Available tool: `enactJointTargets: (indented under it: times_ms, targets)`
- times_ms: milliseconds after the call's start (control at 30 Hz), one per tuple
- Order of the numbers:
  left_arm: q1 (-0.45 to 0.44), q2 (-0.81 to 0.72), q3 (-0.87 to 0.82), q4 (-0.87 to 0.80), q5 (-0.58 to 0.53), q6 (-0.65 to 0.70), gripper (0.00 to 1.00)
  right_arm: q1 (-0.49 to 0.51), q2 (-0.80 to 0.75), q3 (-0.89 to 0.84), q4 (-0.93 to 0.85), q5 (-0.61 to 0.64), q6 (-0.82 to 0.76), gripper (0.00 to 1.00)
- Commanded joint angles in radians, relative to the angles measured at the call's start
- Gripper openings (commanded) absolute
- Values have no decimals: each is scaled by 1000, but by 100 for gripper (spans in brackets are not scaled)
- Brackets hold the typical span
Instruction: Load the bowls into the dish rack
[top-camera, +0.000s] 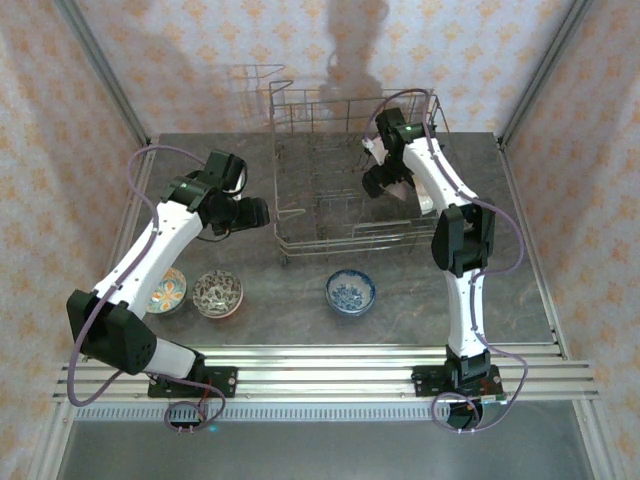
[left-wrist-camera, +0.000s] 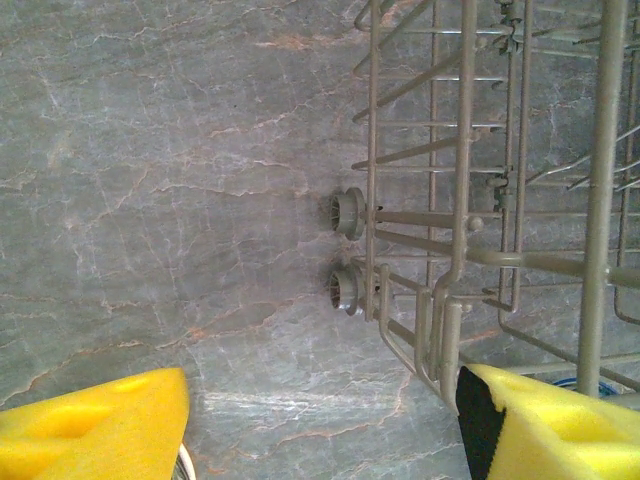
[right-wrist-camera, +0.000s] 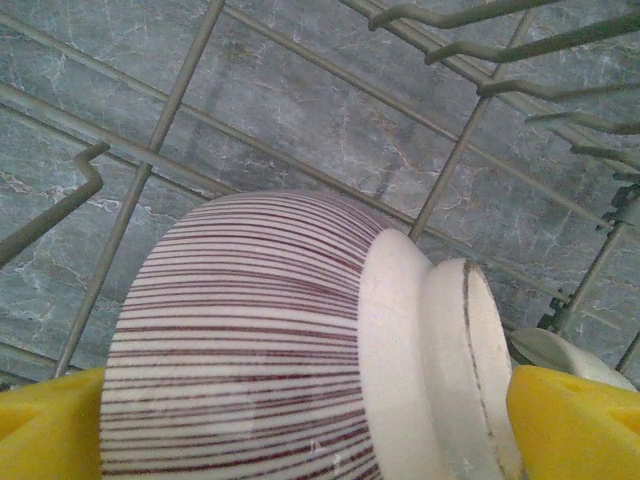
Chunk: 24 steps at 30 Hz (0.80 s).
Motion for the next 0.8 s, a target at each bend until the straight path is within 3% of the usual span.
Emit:
enactJointTargets:
  times_ms: [0, 400, 767]
  targets:
    - [-15, 18, 34, -31, -38, -19, 72, -12, 11, 45, -1, -33, -18, 92]
    - [-26, 51, 51, -25, -31, -17, 72, -18, -16, 20, -22, -25, 12, 75]
    - [-30, 63, 49, -8, -16, -12, 72, -18, -43, 33, -52, 59, 147, 60]
